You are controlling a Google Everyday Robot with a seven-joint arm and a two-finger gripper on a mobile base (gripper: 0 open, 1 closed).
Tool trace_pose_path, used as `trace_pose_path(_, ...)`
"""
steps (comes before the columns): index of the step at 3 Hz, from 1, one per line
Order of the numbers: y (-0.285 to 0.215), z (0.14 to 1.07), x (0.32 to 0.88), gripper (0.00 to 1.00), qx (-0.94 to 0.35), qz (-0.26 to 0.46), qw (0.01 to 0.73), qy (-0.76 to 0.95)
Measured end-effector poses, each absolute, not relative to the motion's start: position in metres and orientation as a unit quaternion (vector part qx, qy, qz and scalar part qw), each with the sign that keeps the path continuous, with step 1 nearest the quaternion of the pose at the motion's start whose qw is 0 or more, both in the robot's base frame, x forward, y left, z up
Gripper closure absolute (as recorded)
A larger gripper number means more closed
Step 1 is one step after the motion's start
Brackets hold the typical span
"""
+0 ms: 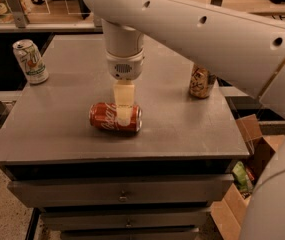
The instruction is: Knock coke can over
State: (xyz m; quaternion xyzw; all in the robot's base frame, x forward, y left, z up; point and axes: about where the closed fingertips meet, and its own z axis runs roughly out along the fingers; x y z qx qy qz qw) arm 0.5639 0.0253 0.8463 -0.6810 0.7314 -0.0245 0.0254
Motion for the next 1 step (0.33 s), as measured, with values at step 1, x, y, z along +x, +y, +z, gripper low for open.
trace_pose_path(1,0.0253,0.8463,0.5639,0.0,-0.681,-0.025,0.025,0.731)
